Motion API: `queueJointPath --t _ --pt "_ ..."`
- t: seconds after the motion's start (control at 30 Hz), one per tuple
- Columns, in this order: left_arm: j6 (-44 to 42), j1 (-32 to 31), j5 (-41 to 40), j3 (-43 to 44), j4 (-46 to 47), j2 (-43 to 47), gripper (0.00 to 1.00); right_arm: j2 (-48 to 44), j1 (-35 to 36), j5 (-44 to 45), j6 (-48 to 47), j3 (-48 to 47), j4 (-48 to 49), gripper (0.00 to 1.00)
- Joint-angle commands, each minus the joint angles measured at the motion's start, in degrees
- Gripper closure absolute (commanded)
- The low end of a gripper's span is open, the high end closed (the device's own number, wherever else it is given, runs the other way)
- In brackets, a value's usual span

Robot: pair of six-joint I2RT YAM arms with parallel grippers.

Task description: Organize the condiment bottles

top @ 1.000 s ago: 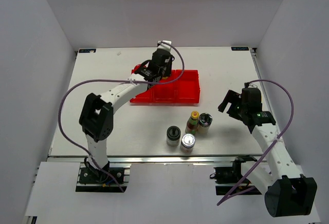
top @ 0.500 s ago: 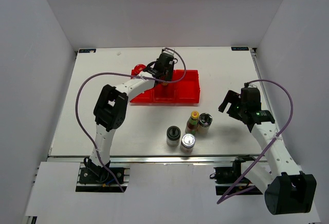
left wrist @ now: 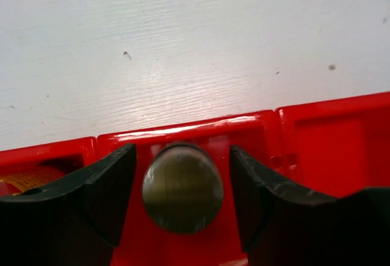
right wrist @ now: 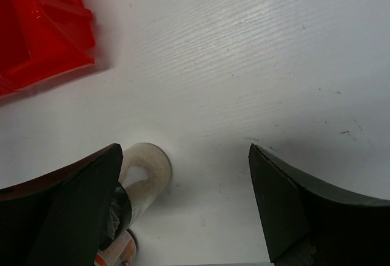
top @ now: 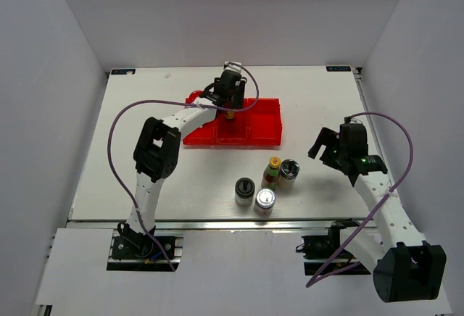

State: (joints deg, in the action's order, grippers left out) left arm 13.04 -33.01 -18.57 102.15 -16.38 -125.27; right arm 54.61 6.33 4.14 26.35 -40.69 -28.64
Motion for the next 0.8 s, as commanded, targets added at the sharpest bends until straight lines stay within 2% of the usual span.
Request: queueJointPath --t 0.0,0.07,0.23,0.37,0.47,0.57,0.67,0.77 --pt "0.5 0.1 -0.1 3.7 1.4 0.6 0.27 -0.8 -0.2 0.4 -0.6 -1.8 -0.2 0.11" --pt "0.5 0.1 -0.2 3.8 1.2 0.9 0.17 -1.2 -0.2 0.4 -0.5 -1.8 -0.3 0.11" --pt "0.0 0.1 -0.2 4.5 0.7 2.9 0.04 -1.7 -0.3 -0.1 -0.5 -1.8 -0.2 0.11" --pt "-0.4 0.1 0.8 4.6 -0.1 6.2 0.02 -2.2 -0.3 -0.5 -0.7 -2.0 -0.2 0.11" --pt "-0.7 0.1 4.5 2.5 -1.1 10.8 0.02 -2.8 -0.2 -0.5 -0.9 -1.6 0.9 0.11" --pt "-0.9 -0.4 8.1 -5.1 0.6 18.6 0.02 -2.9 -0.2 -0.2 -0.9 -0.5 1.9 0.11" --pt "-1.8 -2.9 7.8 -14.9 2.4 27.8 0.02 -2.3 -0.3 -0.2 -0.8 -0.4 1.8 0.11" --pt "-3.4 -8.1 10.4 -24.2 3.4 36.0 0.02 -1.9 -0.3 -0.6 -0.8 -0.8 1.6 0.11"
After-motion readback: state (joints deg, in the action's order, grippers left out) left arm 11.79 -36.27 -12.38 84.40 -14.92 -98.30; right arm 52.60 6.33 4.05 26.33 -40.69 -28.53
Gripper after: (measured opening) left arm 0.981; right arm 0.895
